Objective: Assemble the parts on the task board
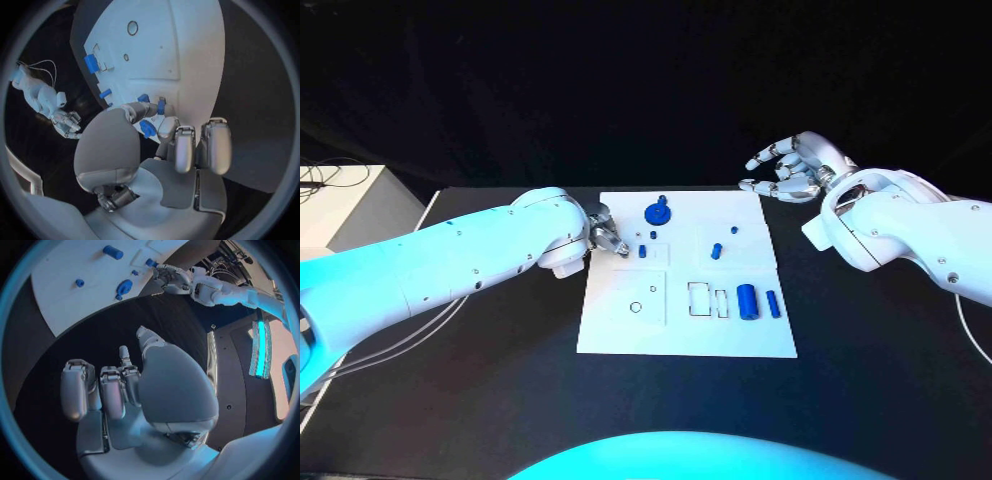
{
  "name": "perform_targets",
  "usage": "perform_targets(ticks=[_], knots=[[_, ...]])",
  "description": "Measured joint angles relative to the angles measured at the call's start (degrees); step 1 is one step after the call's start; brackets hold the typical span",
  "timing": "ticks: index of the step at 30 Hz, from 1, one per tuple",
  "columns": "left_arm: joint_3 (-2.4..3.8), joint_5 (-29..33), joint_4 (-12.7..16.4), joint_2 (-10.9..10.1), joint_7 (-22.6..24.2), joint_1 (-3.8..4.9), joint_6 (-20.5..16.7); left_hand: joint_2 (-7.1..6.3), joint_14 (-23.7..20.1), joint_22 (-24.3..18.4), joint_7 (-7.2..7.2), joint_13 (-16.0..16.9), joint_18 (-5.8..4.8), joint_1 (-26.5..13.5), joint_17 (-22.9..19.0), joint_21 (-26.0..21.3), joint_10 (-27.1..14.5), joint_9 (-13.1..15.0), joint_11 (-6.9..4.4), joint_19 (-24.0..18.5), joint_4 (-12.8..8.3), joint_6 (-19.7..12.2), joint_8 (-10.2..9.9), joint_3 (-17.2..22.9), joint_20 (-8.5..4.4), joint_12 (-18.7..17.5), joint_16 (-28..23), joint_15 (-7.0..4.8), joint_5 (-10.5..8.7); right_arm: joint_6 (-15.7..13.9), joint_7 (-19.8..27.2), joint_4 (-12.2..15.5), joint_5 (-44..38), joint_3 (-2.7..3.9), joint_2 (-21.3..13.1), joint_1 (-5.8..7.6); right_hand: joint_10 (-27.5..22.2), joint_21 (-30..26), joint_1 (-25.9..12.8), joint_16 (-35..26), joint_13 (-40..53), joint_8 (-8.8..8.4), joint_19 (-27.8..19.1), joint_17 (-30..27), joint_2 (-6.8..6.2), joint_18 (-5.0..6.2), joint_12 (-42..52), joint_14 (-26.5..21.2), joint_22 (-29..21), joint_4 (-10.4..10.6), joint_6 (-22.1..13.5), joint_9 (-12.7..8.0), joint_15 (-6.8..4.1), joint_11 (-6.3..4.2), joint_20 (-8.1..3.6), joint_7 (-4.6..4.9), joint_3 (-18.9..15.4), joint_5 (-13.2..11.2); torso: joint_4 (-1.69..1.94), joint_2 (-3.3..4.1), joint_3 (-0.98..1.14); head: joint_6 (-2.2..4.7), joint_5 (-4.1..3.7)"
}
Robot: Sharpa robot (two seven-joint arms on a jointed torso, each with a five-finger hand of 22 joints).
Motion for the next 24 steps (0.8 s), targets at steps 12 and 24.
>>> perform_targets(ticks=[12, 24], knots=[[1.42, 2.6, -2.0, 0.6, -0.1, 1.21, 5.7, 0.04, 0.0, 0.0, 0.00, -0.4, 0.00, 0.0, 0.0, 0.0, 0.0, 0.0, 0.00, 0.0, 0.0, 0.0, 0.0, 0.0, 0.00, 0.0, 0.0, 0.00, -0.14, 0.1, 0.0, -0.1, 0.0, 0.01, 0.1, -0.02, 0.0, 0.0, 0.0, 0.0, 0.0, 0.00, 0.0, 0.0, 0.00, 0.00, 0.0, 0.0, 0.0, 0.0, 0.0, 0.0, 0.00, 0.00, 0.00, 0.00, 0.0, 0.0, -0.05, 0.00, 0.07, -0.08, -0.08], [1.52, 4.3, -7.7, 3.9, -0.5, 2.35, 13.8, 0.05, 0.0, 0.0, 0.00, -0.6, 0.00, 0.1, 0.0, 0.0, 0.0, 0.0, 0.01, 0.0, 0.0, 0.0, -0.1, 0.0, 0.00, -0.2, 0.0, 0.00, -0.07, 0.2, 0.0, -0.3, 0.0, 0.00, 0.3, -0.07, 0.0, 0.0, 0.0, 0.0, 0.0, 0.00, 0.0, 0.0, 0.00, 0.00, 0.0, 0.0, 0.0, 0.0, 0.0, 0.0, 0.00, 0.00, 0.00, 0.00, 0.0, 0.0, -0.04, 0.01, 0.12, -0.10, -0.09]])
